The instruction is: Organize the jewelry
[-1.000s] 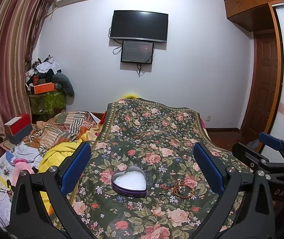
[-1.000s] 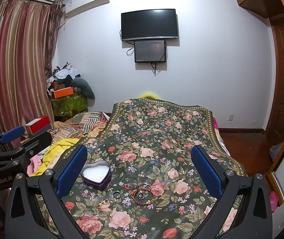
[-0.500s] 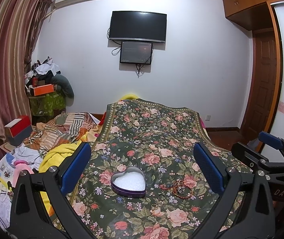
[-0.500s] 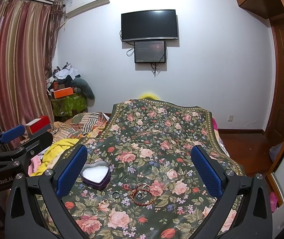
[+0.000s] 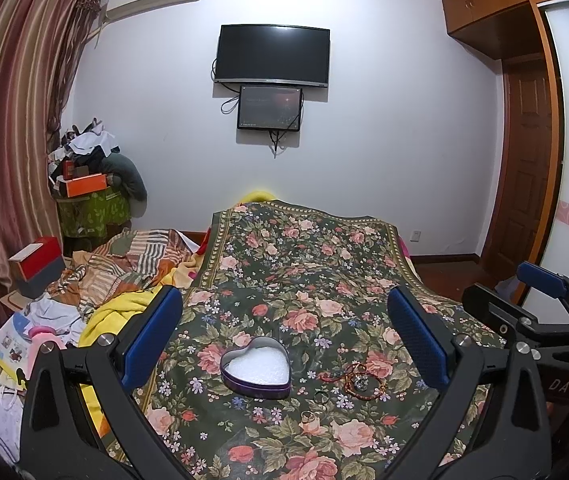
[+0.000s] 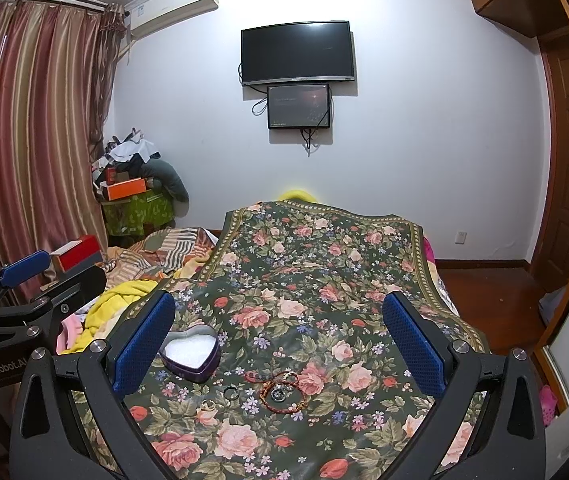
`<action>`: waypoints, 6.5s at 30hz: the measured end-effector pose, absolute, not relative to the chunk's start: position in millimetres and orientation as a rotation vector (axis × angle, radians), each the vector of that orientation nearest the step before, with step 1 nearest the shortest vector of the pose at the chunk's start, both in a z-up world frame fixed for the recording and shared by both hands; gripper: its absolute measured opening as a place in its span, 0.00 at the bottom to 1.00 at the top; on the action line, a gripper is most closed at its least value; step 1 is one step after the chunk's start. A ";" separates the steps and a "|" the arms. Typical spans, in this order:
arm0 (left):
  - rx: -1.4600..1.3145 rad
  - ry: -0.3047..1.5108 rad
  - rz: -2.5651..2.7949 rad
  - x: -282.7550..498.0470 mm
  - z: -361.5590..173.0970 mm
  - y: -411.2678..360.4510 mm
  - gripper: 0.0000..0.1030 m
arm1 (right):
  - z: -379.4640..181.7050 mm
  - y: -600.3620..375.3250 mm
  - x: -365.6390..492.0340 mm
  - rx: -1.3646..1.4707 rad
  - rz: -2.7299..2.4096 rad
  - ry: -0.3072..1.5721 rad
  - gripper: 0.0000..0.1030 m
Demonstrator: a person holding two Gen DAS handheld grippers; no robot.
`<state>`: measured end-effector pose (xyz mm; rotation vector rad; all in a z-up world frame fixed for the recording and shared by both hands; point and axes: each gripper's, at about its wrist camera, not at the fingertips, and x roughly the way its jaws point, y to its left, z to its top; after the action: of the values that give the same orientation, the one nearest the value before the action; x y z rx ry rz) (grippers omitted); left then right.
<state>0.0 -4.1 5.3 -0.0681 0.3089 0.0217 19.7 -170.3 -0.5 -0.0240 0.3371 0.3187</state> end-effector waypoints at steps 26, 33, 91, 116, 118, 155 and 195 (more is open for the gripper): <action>-0.086 0.369 0.040 21.8 -7.3 1.9 1.00 | -13.8 -181.1 41.7 -0.010 0.301 0.402 1.00; -0.079 0.440 0.058 42.7 -25.8 3.6 1.00 | -33.6 -187.6 60.2 -0.012 0.277 0.475 1.00; -0.174 0.940 -0.268 110.0 -188.8 -2.4 0.13 | -176.0 -150.5 138.2 -0.097 0.413 1.025 0.42; -0.141 0.947 -0.217 96.9 -173.3 6.1 0.45 | -128.3 -183.5 116.4 0.019 0.400 0.894 0.14; -0.133 0.958 -0.219 99.2 -175.6 2.4 0.45 | -122.0 -187.0 113.8 0.025 0.396 0.872 0.14; -0.121 0.739 -0.105 96.3 -108.4 32.1 0.07 | -72.4 -156.2 101.3 0.028 0.497 0.711 0.14; -0.175 0.755 -0.083 140.1 -121.8 83.5 0.07 | -112.4 -52.8 143.7 -0.064 0.643 0.822 0.14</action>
<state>140.1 83.5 -121.8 -0.1752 0.7550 -0.0831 143.7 -52.8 -112.4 -0.0641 0.8221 0.6426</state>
